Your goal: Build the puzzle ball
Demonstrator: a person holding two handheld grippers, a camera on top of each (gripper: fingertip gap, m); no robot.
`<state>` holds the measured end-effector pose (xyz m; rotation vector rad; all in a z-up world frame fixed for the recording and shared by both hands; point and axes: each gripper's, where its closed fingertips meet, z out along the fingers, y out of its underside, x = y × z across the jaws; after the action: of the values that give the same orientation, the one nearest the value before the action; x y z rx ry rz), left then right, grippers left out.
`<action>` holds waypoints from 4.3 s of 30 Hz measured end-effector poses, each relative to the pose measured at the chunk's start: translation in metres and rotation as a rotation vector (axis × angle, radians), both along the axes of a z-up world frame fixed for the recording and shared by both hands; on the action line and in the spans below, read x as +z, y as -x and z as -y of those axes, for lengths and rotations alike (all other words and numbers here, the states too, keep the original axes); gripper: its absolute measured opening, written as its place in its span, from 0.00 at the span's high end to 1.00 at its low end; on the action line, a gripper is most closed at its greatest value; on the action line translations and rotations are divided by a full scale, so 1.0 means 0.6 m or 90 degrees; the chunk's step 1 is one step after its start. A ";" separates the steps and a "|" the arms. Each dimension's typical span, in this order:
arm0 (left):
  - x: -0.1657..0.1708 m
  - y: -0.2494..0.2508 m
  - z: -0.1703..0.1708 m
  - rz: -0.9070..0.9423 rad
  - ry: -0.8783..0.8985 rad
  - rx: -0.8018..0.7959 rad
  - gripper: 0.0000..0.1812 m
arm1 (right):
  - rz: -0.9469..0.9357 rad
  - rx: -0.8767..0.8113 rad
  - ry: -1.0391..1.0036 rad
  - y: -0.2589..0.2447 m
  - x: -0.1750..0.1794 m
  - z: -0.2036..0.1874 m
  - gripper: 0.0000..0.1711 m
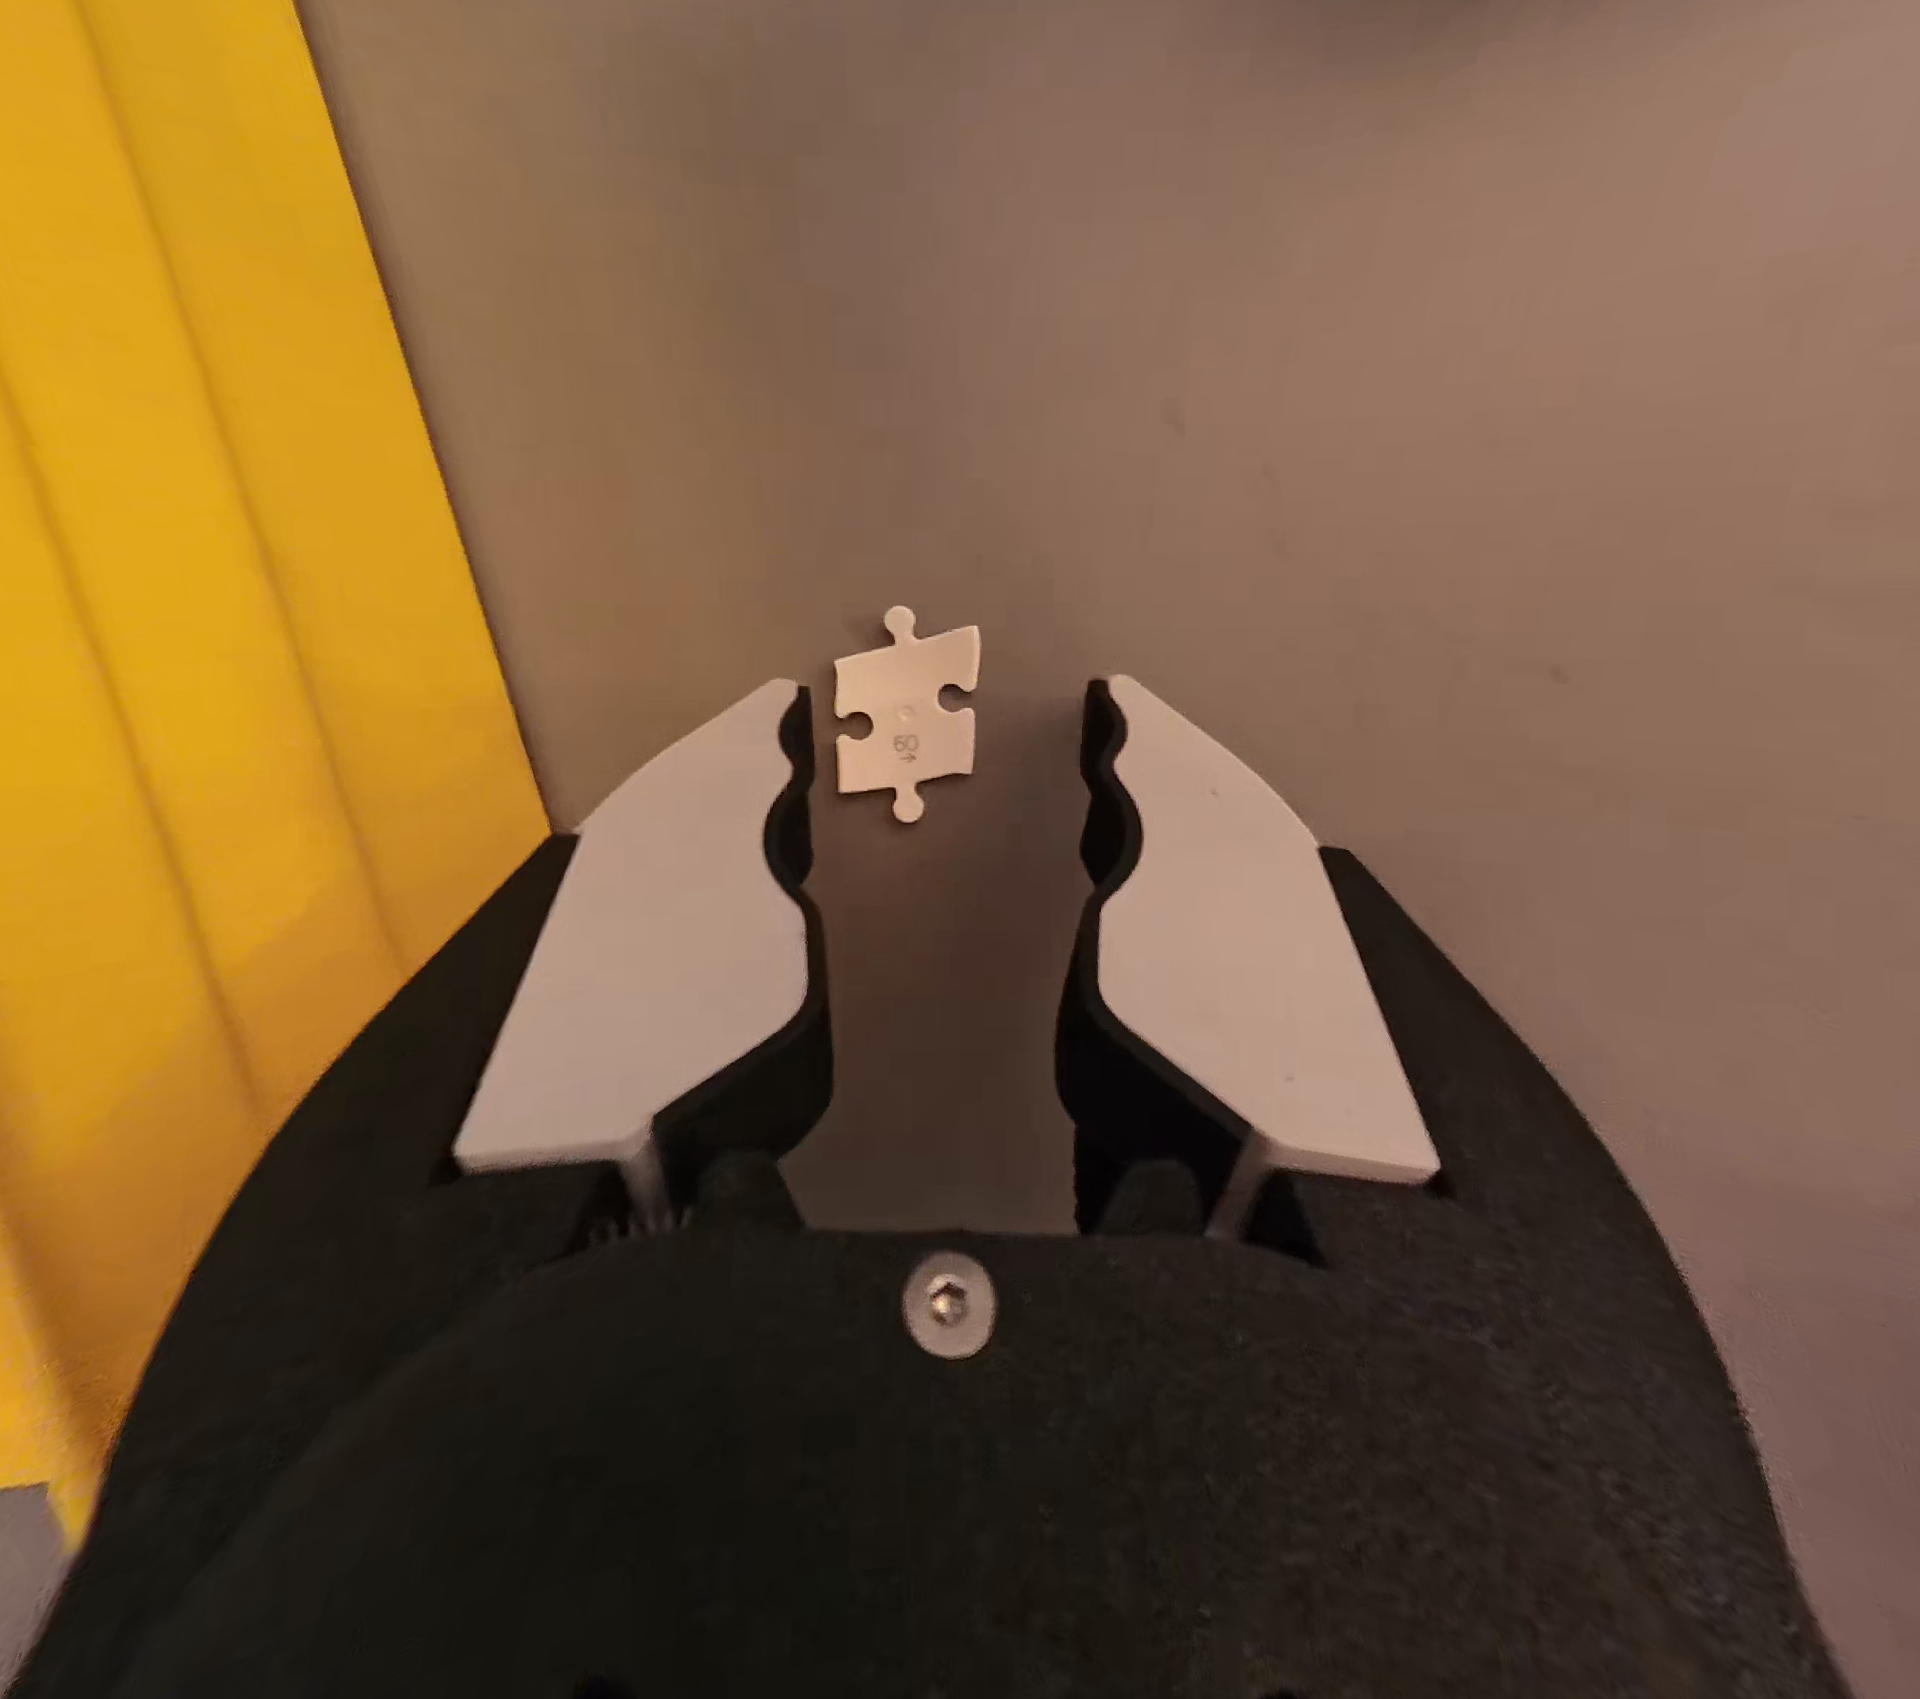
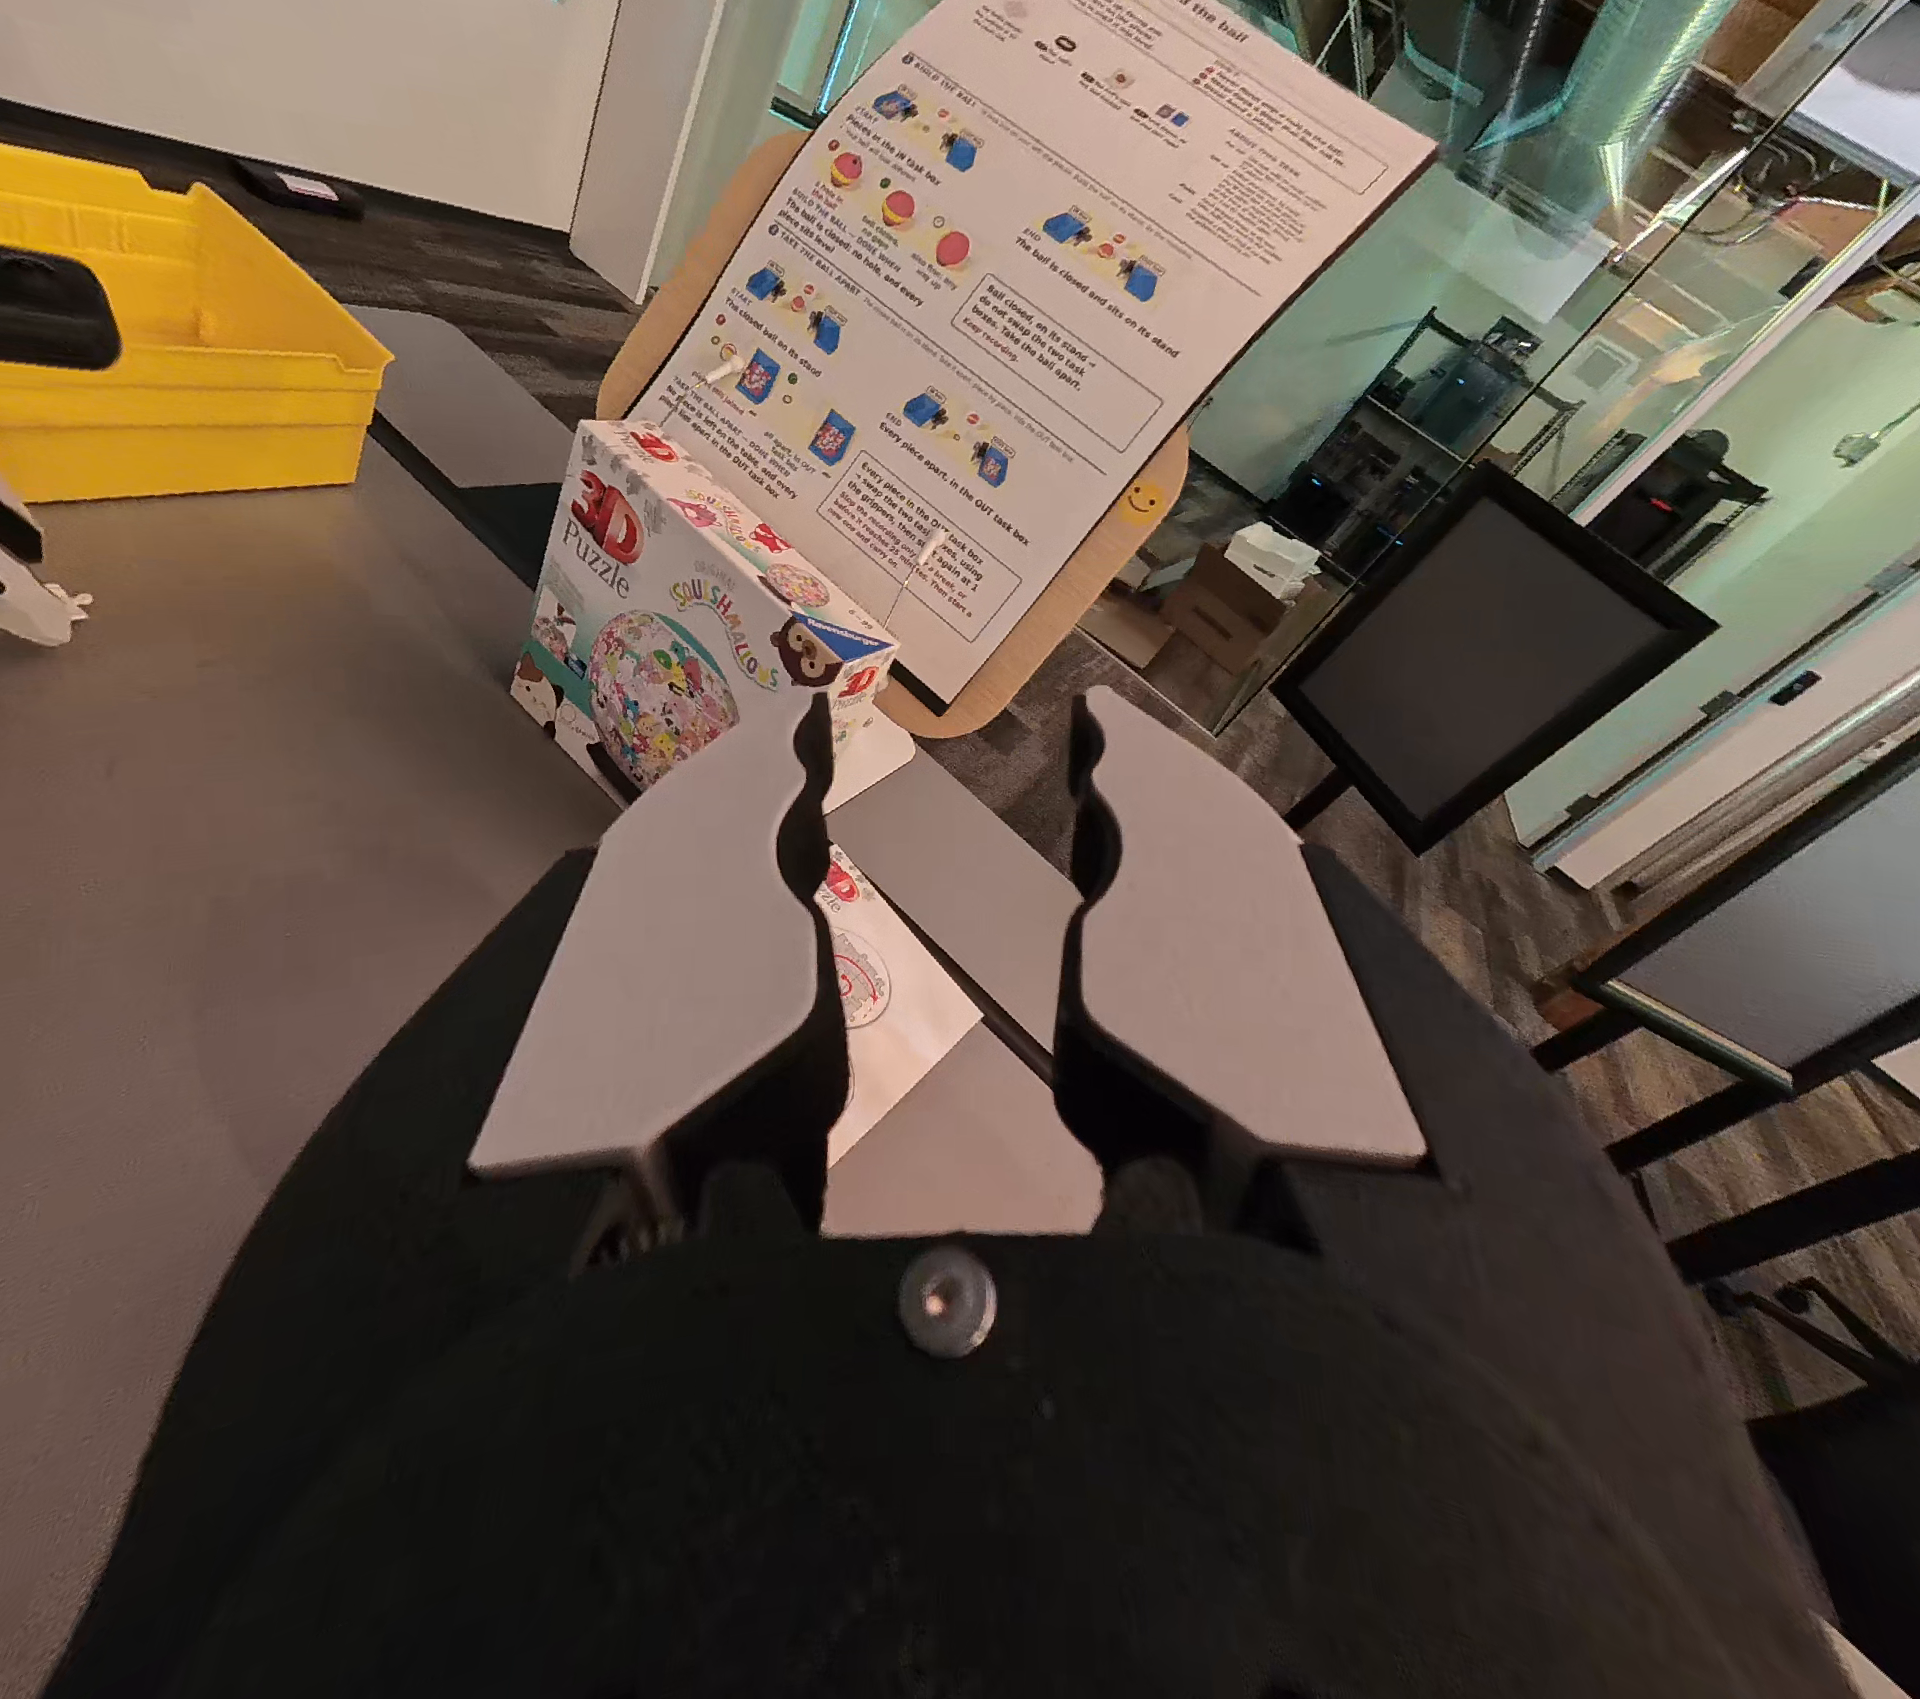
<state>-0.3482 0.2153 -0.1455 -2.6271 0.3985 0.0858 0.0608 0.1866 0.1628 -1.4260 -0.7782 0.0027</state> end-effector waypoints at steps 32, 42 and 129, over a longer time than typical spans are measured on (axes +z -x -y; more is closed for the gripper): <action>0.089 -0.078 0.107 0.133 -0.142 -0.129 0.76 | -0.040 -0.048 -0.013 -0.025 0.004 -0.030 0.76; 0.078 -0.186 0.176 0.234 -0.193 -0.222 0.75 | -0.083 -0.059 0.004 -0.038 -0.003 -0.050 0.75; 0.231 -0.261 0.237 0.371 -0.532 -0.301 0.66 | -0.146 0.120 -0.055 0.029 0.018 -0.026 0.74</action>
<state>-0.1913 0.0734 -0.0068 -1.5873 0.5950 -0.5376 0.0432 0.2023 0.1734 -1.2411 -0.7110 0.2693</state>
